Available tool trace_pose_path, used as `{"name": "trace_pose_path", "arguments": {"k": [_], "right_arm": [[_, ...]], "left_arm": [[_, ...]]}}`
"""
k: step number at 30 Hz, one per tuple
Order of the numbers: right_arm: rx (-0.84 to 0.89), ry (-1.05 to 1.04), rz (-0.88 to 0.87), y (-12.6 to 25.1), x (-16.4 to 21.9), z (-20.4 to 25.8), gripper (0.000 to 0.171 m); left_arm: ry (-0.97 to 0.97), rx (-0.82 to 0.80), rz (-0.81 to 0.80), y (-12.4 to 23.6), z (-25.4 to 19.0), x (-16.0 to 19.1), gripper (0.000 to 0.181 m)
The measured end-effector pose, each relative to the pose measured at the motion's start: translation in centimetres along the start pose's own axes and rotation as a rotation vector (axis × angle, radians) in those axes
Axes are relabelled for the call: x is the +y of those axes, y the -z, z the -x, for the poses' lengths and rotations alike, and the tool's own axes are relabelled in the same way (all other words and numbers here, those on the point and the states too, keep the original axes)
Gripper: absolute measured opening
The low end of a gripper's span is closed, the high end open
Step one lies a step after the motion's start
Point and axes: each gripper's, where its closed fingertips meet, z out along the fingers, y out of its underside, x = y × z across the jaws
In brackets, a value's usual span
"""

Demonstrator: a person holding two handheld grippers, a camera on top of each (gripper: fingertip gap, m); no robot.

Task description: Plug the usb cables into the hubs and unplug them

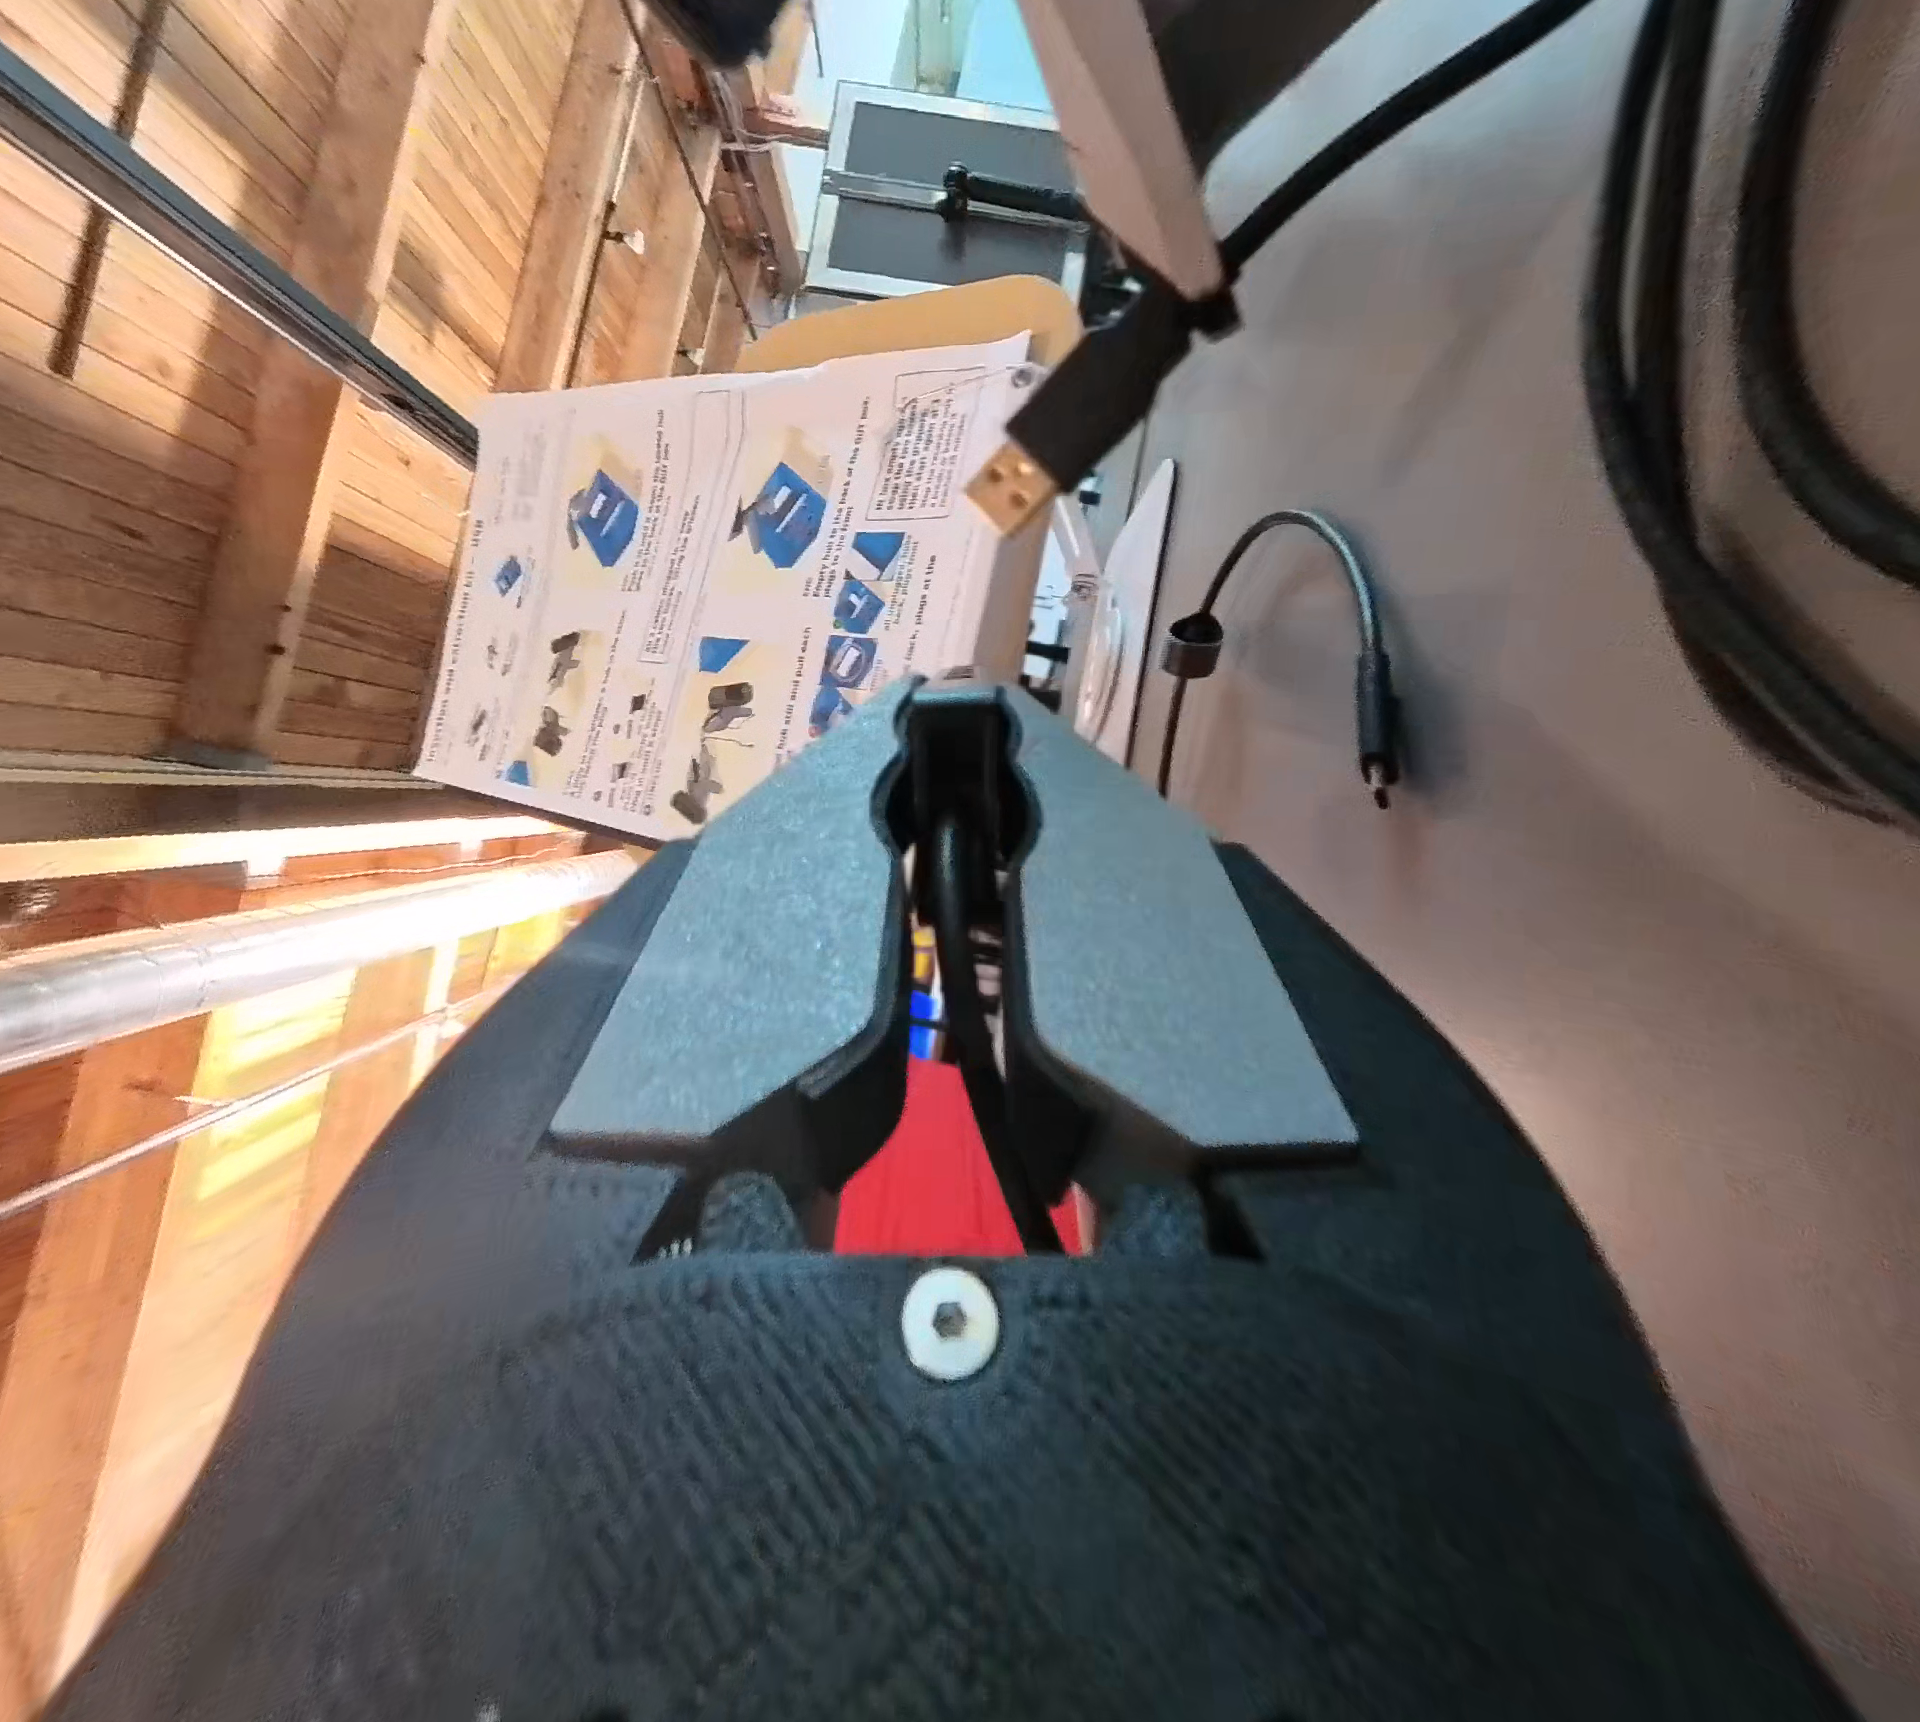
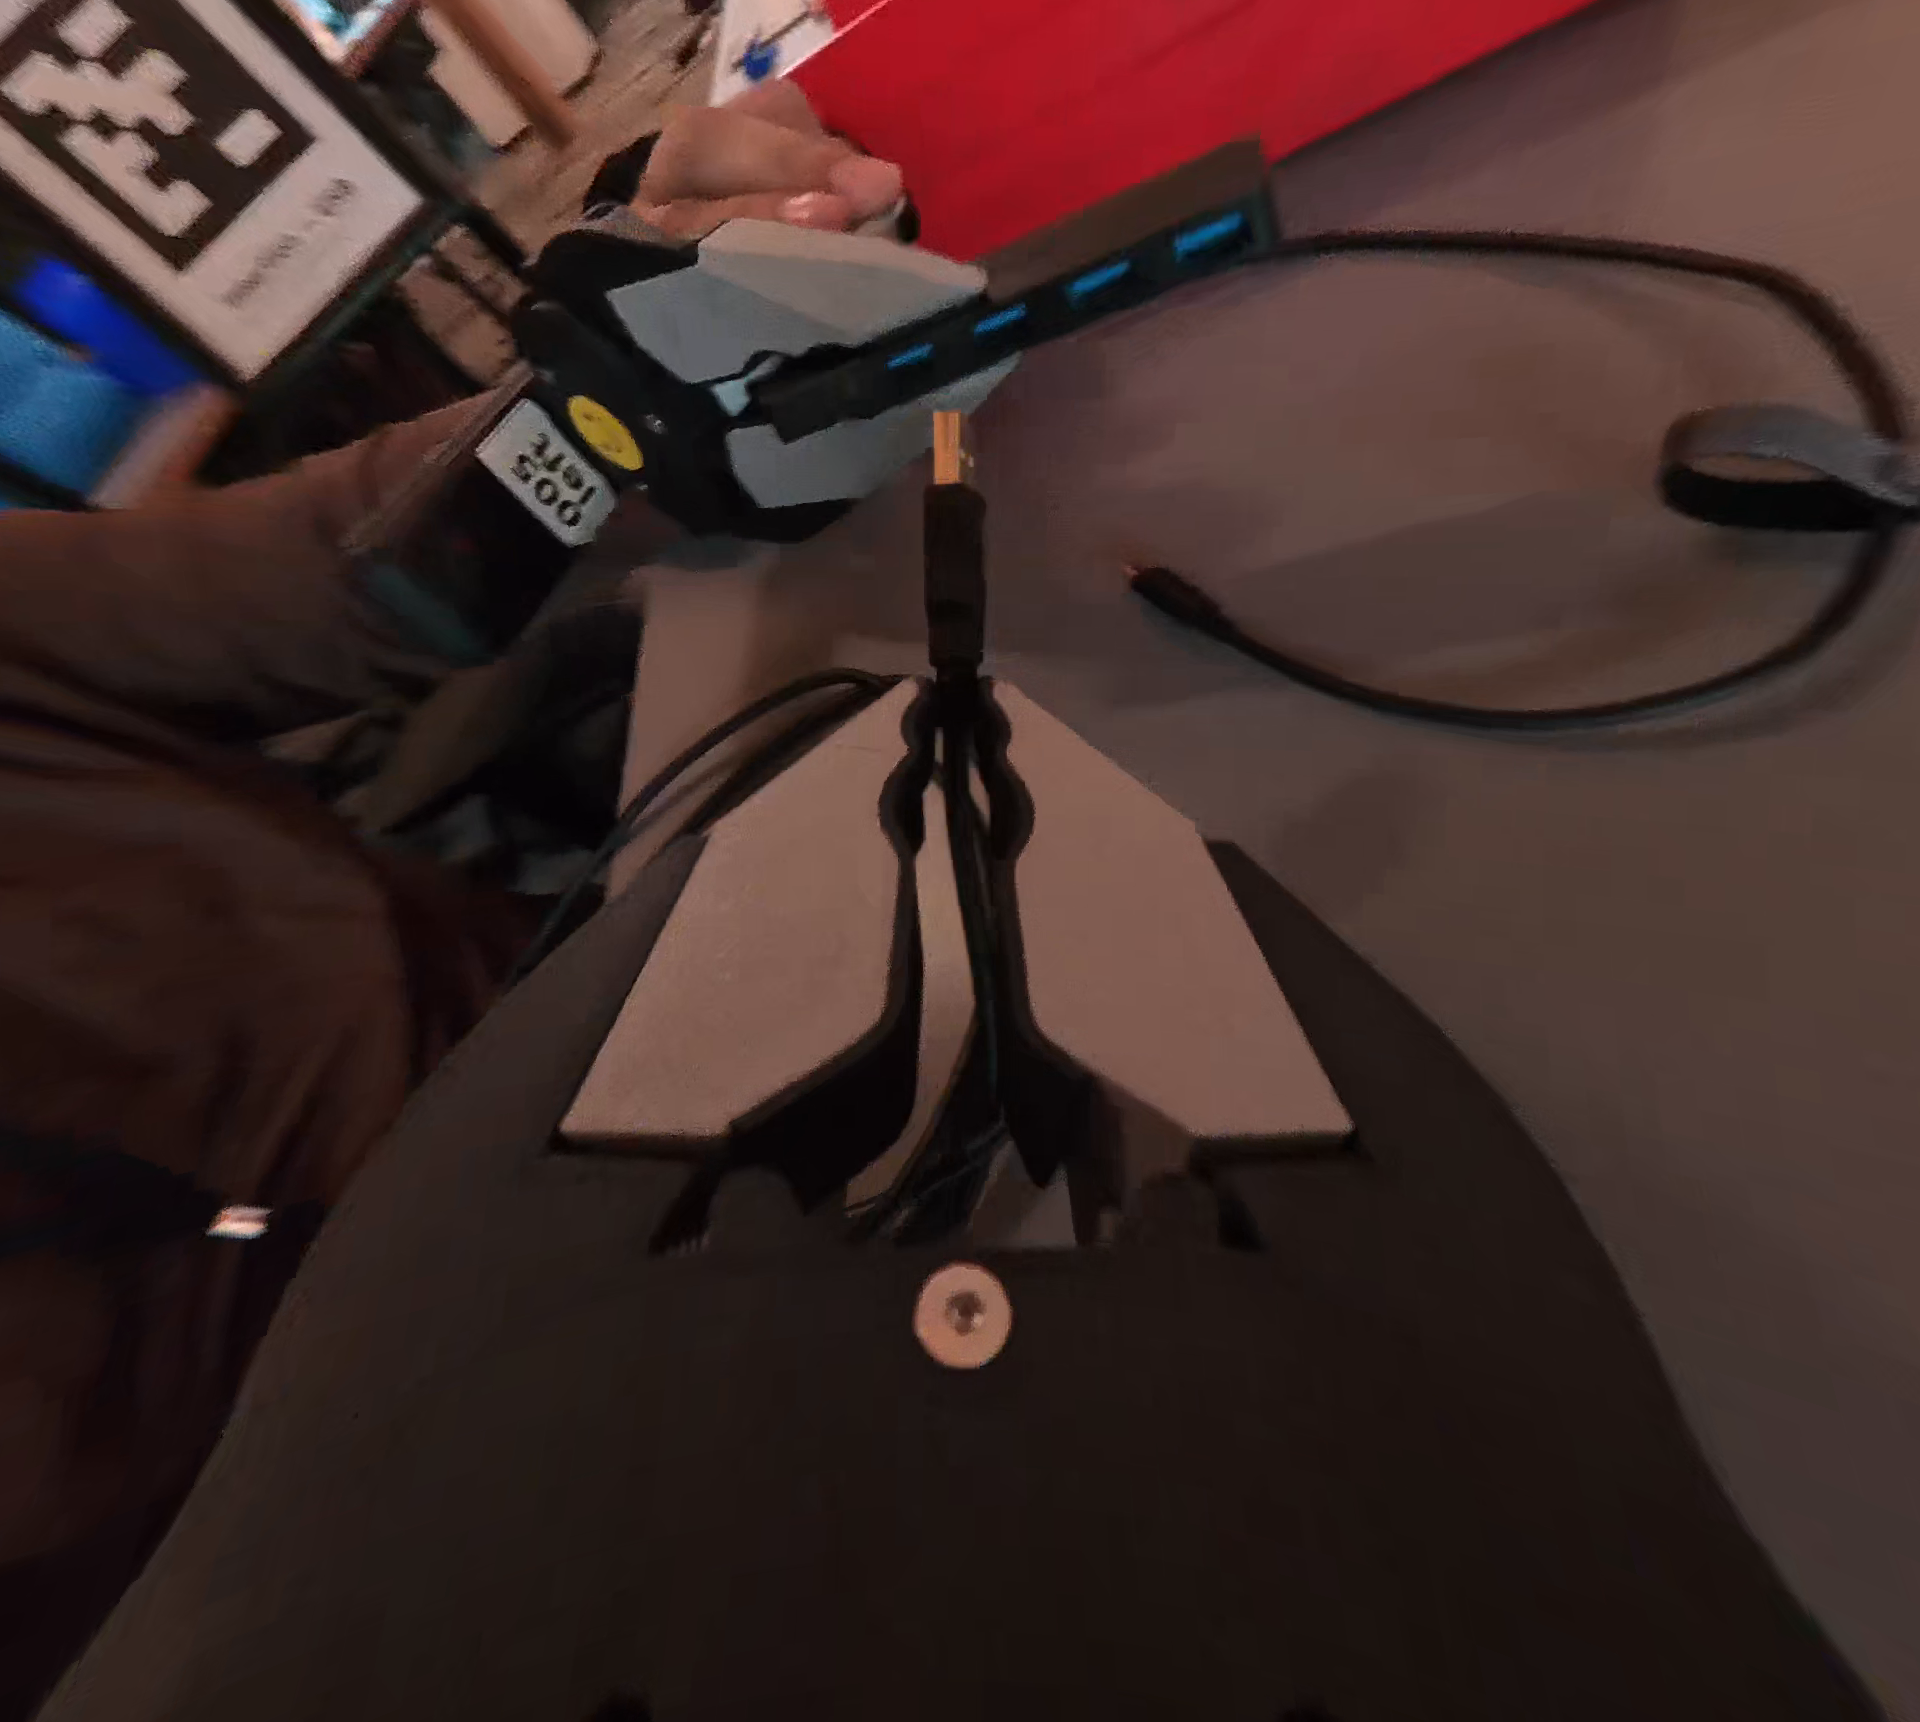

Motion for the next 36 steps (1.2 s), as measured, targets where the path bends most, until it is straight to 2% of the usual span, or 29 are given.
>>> {"name": "trace_pose_path", "arguments": {"k": [3, 7, 11, 15, 19, 22, 24, 30, 36], "right_arm": [[-0.157, -0.099, 0.037, -0.8, 0.7, 1.1, 0.005], [-0.365, -0.295, 0.004, -0.6, 0.5, 2.3, 0.004], [-0.375, -0.481, -0.060, -0.1, 0.7, 0.6, 0.004], [-0.355, -0.535, -0.087, 0.2, 0.7, -0.2, 0.003], [-0.214, -0.556, -0.037, -0.4, 1.8, -2.4, 0.003], [-0.086, -0.495, 0.000, -0.3, 2.5, -4.1, 0.005], [0.064, -0.403, 0.054, -0.2, 3.3, -5.5, 0.006], [0.300, -0.132, 0.142, -0.6, 3.6, -5.9, 0.008], [0.642, 0.163, 0.239, 0.3, 3.5, -7.0, 0.009]], "left_arm": [[-0.107, -0.045, -0.002, -0.1, 0.0, -0.6, 0.008], [-0.282, -0.076, -0.020, -0.2, -1.0, -1.5, 0.009], [-0.306, -0.102, -0.046, 0.0, -1.0, -2.5, 0.009], [-0.310, -0.084, -0.056, 0.0, -1.5, -2.8, 0.009], [-0.324, -0.044, -0.055, -0.2, -2.5, -2.7, 0.009], [-0.335, -0.029, -0.046, -0.3, -2.8, -2.6, 0.009], [-0.330, -0.016, -0.041, -0.4, -3.0, -2.4, 0.009], [-0.332, 0.007, -0.025, -0.5, -3.4, -2.0, 0.009], [-0.330, 0.014, -0.019, -0.5, -3.4, -1.8, 0.009]]}}
